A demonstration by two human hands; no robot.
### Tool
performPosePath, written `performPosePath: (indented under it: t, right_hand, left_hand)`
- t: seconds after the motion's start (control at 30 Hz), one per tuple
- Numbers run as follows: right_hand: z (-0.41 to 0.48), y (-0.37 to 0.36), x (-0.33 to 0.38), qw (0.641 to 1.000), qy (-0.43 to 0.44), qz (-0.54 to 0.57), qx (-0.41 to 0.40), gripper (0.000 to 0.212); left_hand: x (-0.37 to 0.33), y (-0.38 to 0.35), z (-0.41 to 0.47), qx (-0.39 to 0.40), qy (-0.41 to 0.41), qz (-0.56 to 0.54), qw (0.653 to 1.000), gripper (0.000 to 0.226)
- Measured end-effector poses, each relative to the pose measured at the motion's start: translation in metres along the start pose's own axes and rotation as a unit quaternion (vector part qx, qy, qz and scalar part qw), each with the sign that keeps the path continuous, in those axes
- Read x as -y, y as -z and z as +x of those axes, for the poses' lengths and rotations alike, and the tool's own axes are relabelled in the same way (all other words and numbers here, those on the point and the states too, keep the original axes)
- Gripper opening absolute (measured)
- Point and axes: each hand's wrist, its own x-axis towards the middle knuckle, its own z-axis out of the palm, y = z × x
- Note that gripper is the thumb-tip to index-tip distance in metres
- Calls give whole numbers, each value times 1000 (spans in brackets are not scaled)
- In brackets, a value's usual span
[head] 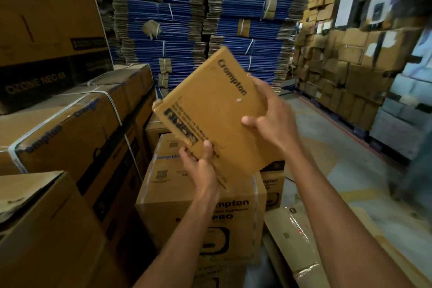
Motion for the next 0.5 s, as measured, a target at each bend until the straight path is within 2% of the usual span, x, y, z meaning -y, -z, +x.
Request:
performPosePath:
  t: [0.07,0.13,0.2,0.3,0.4,0.5]
  right_hand:
    - [2,-5,5,994,45,-86,57,92]
    - [-1,-15,9,979,92,-151,99,89]
    - [-7,-31,9,963,143,-189,124,84]
    - [-23,-62,1,943,188,-228,156,76]
    - [-44,-84,-12,940,202,-232,151,75]
    - [-63,-92,-34,942,192,-226,156,75]
  left_hand:
    - [20,4,-16,-17,68,-41,997,45]
    - [37,8,-29,-25,134,-81,987,68]
    - [54,14,-34,-33,194,-82,977,72]
    - [74,24,-41,-51,298,-49,952,47]
    - [79,40,-45,-70,358,-18,931,17]
    - [78,56,-36,-49,399,68,913,12]
